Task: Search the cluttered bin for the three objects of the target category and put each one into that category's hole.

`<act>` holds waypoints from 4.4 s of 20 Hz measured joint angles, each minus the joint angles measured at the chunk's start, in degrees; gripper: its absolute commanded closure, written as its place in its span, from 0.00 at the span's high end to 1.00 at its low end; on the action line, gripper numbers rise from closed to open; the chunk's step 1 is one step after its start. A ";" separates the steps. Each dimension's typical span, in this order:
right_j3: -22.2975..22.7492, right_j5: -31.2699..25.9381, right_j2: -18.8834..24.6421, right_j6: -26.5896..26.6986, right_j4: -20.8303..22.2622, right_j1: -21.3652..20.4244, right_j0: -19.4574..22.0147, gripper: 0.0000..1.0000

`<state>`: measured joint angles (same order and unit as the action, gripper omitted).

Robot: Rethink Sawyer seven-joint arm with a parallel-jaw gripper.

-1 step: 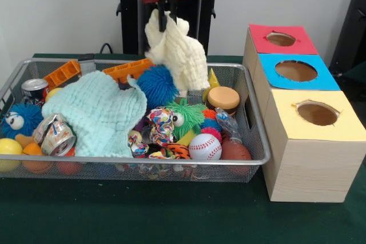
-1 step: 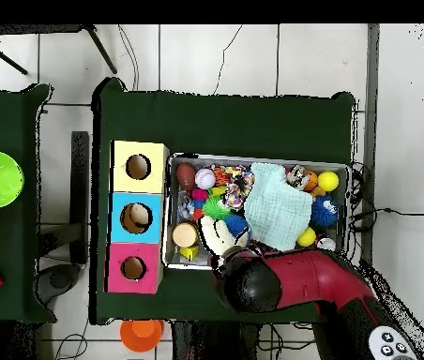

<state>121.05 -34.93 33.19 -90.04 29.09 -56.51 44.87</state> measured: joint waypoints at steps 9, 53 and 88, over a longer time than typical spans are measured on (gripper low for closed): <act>0.01 -3.68 4.90 1.20 1.02 -2.78 4.40 0.00; -7.16 -17.80 14.98 18.33 13.81 1.80 17.02 0.00; -10.66 -22.82 14.98 30.78 25.18 4.42 18.50 0.00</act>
<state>110.39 -57.76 48.17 -59.27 54.28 -52.09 63.37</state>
